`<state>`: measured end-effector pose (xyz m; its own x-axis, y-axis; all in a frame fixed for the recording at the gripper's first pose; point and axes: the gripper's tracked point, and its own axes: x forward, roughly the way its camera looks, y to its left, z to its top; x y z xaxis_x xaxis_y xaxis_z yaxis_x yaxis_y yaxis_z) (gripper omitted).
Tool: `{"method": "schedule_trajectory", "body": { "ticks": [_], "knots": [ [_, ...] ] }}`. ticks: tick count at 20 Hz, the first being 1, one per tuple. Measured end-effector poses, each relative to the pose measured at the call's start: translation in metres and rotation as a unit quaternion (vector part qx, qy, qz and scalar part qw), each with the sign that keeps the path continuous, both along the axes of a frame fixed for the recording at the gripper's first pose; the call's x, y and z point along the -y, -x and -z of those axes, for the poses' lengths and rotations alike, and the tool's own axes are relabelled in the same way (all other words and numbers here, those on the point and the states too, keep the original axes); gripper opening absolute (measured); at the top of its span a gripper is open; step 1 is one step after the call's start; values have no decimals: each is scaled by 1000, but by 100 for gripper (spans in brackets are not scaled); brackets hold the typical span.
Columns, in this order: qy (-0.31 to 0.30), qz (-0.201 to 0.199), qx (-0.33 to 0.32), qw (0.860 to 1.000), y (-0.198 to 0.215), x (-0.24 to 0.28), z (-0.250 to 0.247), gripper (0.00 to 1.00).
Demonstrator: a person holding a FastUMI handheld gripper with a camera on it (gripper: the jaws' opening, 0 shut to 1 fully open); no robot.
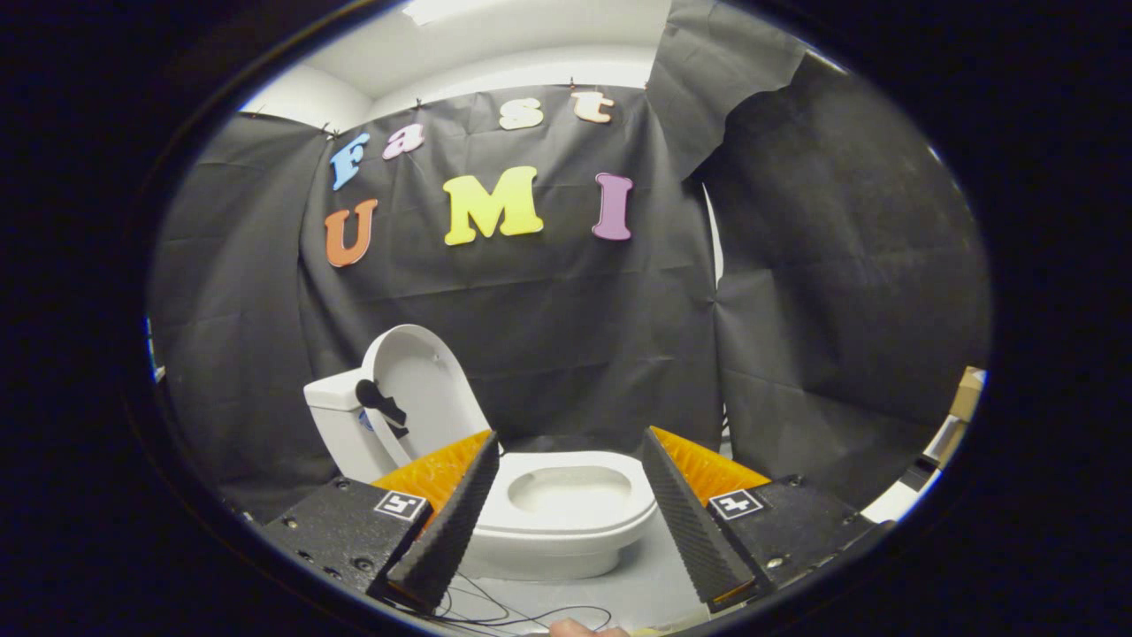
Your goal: Open the toilet lid.
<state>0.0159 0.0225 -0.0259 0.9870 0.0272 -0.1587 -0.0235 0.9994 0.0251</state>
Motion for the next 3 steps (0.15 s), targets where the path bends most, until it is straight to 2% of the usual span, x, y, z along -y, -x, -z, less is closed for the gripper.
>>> {"method": "schedule_trajectory", "body": {
  "ticks": [3],
  "knots": [
    [3, -5, -8, 1000, 0, -2, 5, 100]
  ]
}}
